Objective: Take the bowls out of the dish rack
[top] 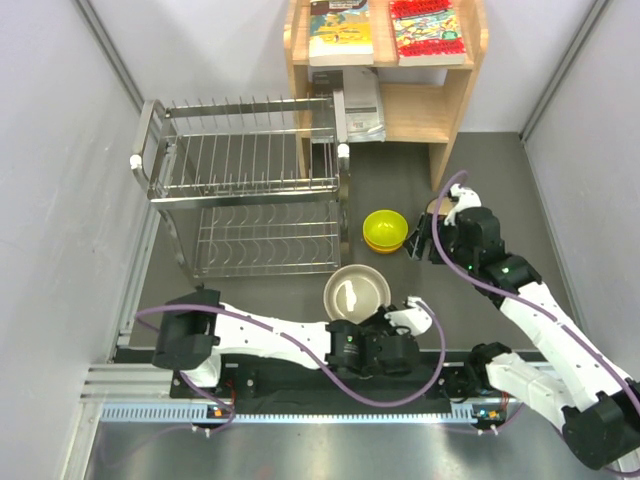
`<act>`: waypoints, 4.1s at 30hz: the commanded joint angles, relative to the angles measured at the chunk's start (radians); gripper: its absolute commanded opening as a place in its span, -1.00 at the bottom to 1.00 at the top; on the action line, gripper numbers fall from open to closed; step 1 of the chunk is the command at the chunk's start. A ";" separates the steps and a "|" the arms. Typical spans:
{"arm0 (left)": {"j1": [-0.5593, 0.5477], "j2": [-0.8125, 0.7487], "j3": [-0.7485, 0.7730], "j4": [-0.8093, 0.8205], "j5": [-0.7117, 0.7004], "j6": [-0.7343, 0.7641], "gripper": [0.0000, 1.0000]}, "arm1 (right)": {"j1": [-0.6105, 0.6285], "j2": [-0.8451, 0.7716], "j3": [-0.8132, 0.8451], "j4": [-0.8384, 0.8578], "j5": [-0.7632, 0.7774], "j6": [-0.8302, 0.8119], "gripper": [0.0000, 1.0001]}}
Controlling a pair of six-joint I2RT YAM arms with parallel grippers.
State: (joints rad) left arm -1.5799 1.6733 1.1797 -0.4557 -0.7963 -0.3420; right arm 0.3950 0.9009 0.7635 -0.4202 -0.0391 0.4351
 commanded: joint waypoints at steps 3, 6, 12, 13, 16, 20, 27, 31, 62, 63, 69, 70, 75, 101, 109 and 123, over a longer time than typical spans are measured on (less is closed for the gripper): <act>0.043 0.088 0.121 0.264 0.003 0.233 -1.00 | -0.024 -0.054 0.089 -0.054 0.097 -0.019 0.54; 0.069 0.137 0.152 0.336 0.064 0.259 -1.00 | -0.044 -0.076 0.105 -0.081 0.128 -0.024 0.55; 0.126 0.259 0.271 0.379 0.158 0.313 -1.00 | -0.100 -0.120 0.122 -0.115 0.148 -0.044 0.57; 0.136 0.270 0.290 0.380 0.181 0.322 -1.00 | -0.110 -0.125 0.123 -0.123 0.150 -0.045 0.57; 0.172 0.318 0.406 0.344 0.248 0.334 -1.00 | -0.130 -0.128 0.145 -0.144 0.163 -0.050 0.57; 0.204 0.387 0.520 0.295 0.314 0.334 -1.00 | -0.146 -0.125 0.171 -0.167 0.197 -0.041 0.57; 0.258 0.496 0.690 0.167 0.376 0.368 -1.00 | -0.162 -0.137 0.178 -0.180 0.205 -0.038 0.56; 0.296 0.503 0.692 0.126 0.404 0.363 -1.00 | -0.166 -0.131 0.169 -0.169 0.191 -0.041 0.56; 0.382 0.626 0.590 0.069 0.477 0.247 -0.87 | -0.199 -0.128 0.148 -0.150 0.116 -0.035 0.57; 0.385 0.628 0.589 0.063 0.471 0.239 -0.87 | -0.197 -0.131 0.149 -0.150 0.110 -0.035 0.57; 0.391 0.592 0.509 0.064 0.465 0.219 -0.79 | -0.199 -0.152 0.165 -0.152 0.099 -0.036 0.74; 0.391 0.580 0.497 0.074 0.456 0.216 -0.78 | -0.197 -0.152 0.172 -0.155 0.108 -0.036 0.74; 0.399 0.551 0.425 0.091 0.462 0.205 -0.81 | -0.200 -0.108 0.200 -0.180 0.232 -0.039 0.74; 0.340 0.522 0.460 0.086 0.522 0.204 -0.63 | -0.216 -0.042 0.287 -0.172 0.318 -0.010 0.75; 0.325 0.511 0.472 0.092 0.519 0.212 -0.51 | -0.226 -0.042 0.290 -0.170 0.311 -0.016 0.75; 0.327 0.483 0.491 0.227 0.479 0.265 0.14 | -0.245 -0.045 0.267 -0.160 0.289 -0.016 0.77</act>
State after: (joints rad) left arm -1.2484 2.2021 1.6512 -0.3218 -0.3042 -0.1078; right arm 0.1699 0.8642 1.0100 -0.5999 0.2592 0.4274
